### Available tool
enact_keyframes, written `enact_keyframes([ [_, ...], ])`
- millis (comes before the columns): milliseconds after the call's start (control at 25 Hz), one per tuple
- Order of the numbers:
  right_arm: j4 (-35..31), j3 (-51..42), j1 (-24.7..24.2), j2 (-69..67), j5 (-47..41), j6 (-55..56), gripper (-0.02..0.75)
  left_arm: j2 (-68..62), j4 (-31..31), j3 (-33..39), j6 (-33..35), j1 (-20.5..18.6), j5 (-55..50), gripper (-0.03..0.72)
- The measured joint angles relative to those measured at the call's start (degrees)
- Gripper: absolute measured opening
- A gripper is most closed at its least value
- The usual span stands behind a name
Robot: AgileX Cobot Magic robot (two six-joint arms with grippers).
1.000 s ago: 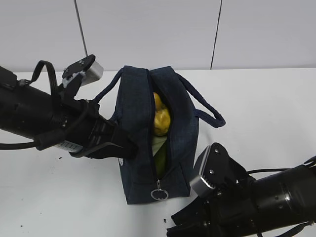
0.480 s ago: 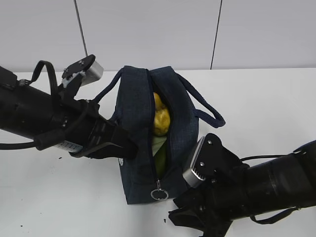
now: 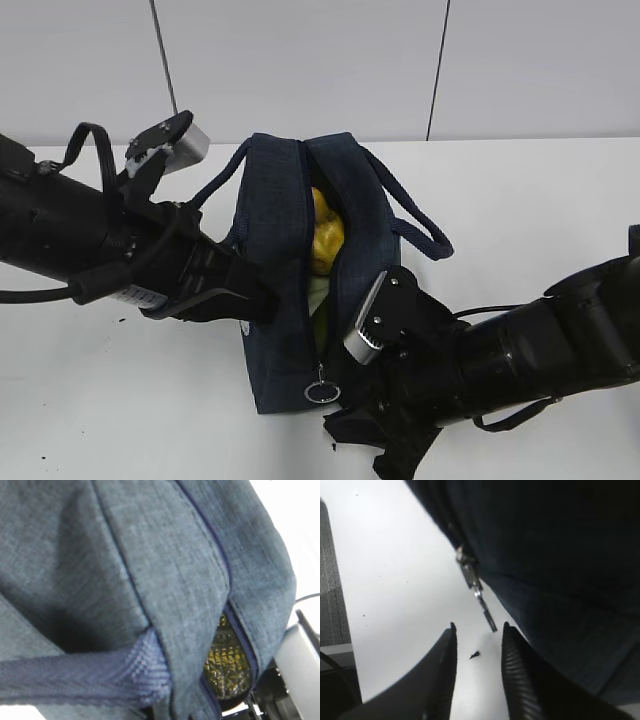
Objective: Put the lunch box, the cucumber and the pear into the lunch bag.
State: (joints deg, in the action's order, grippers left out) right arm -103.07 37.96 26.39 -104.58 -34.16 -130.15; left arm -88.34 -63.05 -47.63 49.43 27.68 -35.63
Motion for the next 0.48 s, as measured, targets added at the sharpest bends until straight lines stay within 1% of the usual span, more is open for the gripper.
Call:
enact_keyframes([
  [160, 0.00, 1.19, 0.00, 0.00, -0.36, 0.00, 0.250, 0.00, 0.00, 0.00, 0.00, 0.00, -0.02, 0.004],
  [280, 0.00, 1.91, 0.00, -0.09, -2.96, 0.00, 0.237, 0.00, 0.00, 0.00, 0.00, 0.00, -0.02, 0.004],
  [400, 0.00, 2.17, 0.00, -0.09, -4.55, 0.00, 0.198, 0.00, 0.00, 0.00, 0.00, 0.00, -0.02, 0.004],
  [480, 0.00, 2.17, 0.00, -0.09, -4.76, 0.00, 0.155, 0.00, 0.00, 0.00, 0.00, 0.00, -0.02, 0.004],
])
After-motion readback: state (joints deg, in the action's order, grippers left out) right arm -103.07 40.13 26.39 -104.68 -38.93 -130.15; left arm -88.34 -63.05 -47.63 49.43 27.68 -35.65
